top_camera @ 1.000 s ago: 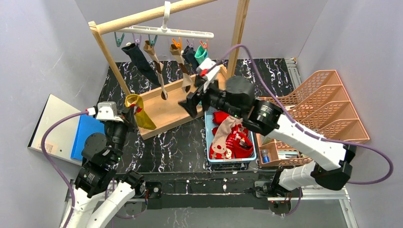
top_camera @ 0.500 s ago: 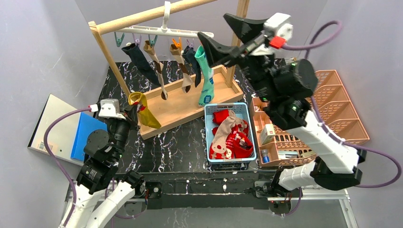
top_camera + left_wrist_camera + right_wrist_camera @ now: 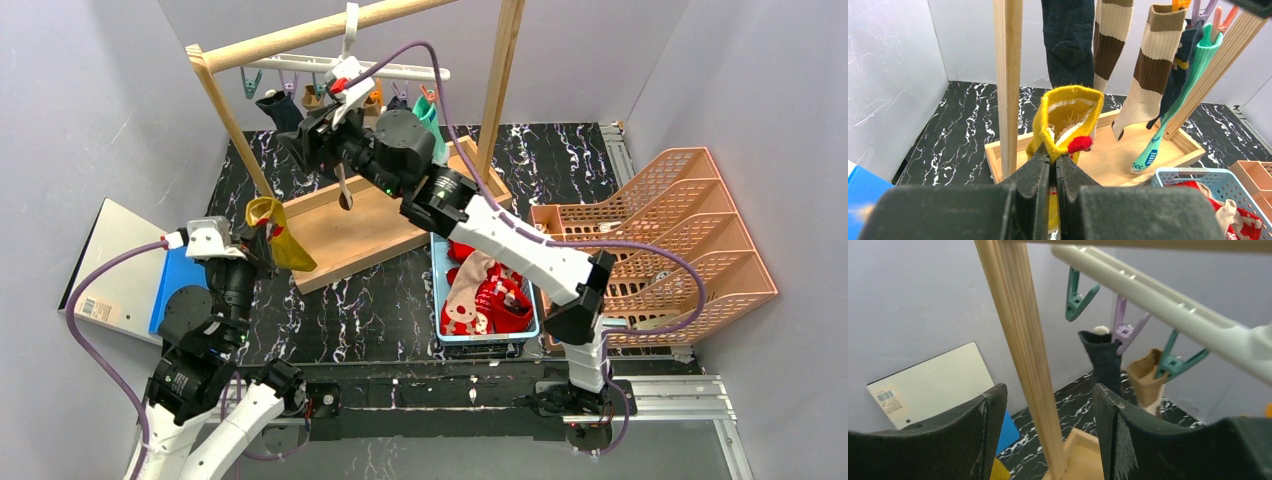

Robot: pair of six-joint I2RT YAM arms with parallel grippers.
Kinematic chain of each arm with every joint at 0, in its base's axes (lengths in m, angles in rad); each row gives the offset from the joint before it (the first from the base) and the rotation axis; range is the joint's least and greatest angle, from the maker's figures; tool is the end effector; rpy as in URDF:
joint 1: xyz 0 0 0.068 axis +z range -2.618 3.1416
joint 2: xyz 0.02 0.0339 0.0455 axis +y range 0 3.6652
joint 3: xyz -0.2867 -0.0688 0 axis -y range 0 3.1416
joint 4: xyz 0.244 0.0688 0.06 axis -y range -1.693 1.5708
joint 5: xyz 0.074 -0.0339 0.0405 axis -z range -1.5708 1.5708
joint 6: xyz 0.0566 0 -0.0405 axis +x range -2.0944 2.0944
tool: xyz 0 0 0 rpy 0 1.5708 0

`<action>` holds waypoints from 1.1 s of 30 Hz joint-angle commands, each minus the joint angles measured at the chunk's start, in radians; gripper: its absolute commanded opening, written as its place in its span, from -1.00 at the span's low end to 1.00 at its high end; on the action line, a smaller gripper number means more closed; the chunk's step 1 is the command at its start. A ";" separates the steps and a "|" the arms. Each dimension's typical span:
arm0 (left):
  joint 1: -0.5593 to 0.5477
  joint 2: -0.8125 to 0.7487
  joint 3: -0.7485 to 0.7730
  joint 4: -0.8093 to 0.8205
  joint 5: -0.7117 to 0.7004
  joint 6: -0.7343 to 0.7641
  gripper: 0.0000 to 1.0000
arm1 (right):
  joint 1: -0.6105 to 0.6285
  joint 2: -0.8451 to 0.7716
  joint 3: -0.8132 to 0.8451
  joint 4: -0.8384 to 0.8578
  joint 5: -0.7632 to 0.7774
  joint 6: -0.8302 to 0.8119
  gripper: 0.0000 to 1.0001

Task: Clip the socks to the hanger
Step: Move the hanger to the clothesline.

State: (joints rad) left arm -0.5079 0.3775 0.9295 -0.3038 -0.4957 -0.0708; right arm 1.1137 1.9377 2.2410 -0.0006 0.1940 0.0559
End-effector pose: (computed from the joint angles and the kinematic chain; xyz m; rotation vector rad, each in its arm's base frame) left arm 0.0566 -0.0007 0.4286 -0.1297 1.3485 -0.1599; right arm 0.2134 0.4093 0.5499 -0.5126 1.2215 0.8794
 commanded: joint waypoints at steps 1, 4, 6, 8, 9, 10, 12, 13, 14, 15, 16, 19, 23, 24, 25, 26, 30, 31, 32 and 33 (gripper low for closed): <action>-0.004 0.006 0.023 -0.015 -0.021 0.005 -1.00 | 0.003 0.028 0.110 0.108 -0.032 0.131 0.41; -0.004 0.002 0.017 -0.014 -0.023 -0.005 -1.00 | 0.002 0.060 0.072 0.248 -0.003 0.178 0.44; -0.004 -0.003 0.013 -0.013 -0.024 -0.014 -1.00 | 0.002 0.072 0.031 0.355 0.017 0.206 0.46; -0.005 -0.014 0.008 -0.012 -0.028 -0.022 -1.00 | 0.000 0.106 0.044 0.412 0.039 0.226 0.46; -0.004 -0.019 0.005 -0.012 -0.031 -0.025 -1.00 | -0.001 0.139 0.073 0.432 0.046 0.236 0.46; -0.004 -0.026 0.002 -0.012 -0.033 -0.027 -1.00 | -0.002 0.168 0.109 0.443 0.043 0.245 0.46; -0.004 -0.035 0.000 -0.012 -0.035 -0.029 -1.00 | -0.011 0.237 0.210 0.422 0.040 0.272 0.48; -0.004 -0.038 0.000 -0.014 -0.036 -0.029 -1.00 | -0.014 0.268 0.256 0.405 0.036 0.287 0.50; -0.004 -0.042 0.000 -0.014 -0.037 -0.029 -1.00 | -0.018 0.288 0.282 0.398 0.032 0.298 0.51; -0.004 -0.045 0.001 -0.016 -0.037 -0.028 -1.00 | -0.020 0.297 0.285 0.403 0.031 0.306 0.52; -0.004 -0.047 0.001 -0.017 -0.039 -0.028 -1.00 | -0.022 0.300 0.278 0.414 0.032 0.309 0.53; -0.004 -0.048 -0.001 -0.017 -0.034 -0.027 -1.00 | -0.034 0.311 0.265 0.431 0.031 0.333 0.53; -0.004 -0.042 -0.008 -0.017 -0.026 -0.032 -1.00 | -0.066 0.339 0.276 0.430 0.040 0.370 0.51; -0.004 -0.043 -0.009 -0.017 -0.024 -0.032 -1.00 | -0.077 0.340 0.275 0.425 0.047 0.378 0.51; -0.004 -0.044 -0.010 -0.017 -0.024 -0.033 -1.00 | -0.092 0.338 0.267 0.424 0.054 0.387 0.51; -0.004 -0.046 -0.013 -0.017 -0.024 -0.032 -1.00 | -0.105 0.330 0.248 0.426 0.062 0.391 0.51; -0.004 -0.049 -0.024 -0.017 -0.026 -0.034 -1.00 | -0.150 0.290 0.189 0.429 0.091 0.401 0.51; -0.004 -0.049 -0.026 -0.016 -0.026 -0.034 -1.00 | -0.157 0.273 0.169 0.434 0.092 0.403 0.52; -0.004 -0.049 -0.029 -0.016 -0.026 -0.035 -1.00 | -0.163 0.259 0.147 0.444 0.092 0.402 0.52; -0.004 -0.048 -0.031 -0.015 -0.026 -0.036 -1.00 | -0.169 0.249 0.134 0.445 0.093 0.401 0.52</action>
State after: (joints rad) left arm -0.5079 0.3321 0.9173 -0.3225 -0.5129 -0.0914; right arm 0.9756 2.2765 2.4226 0.3840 0.2443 0.4423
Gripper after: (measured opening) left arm 0.023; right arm 0.757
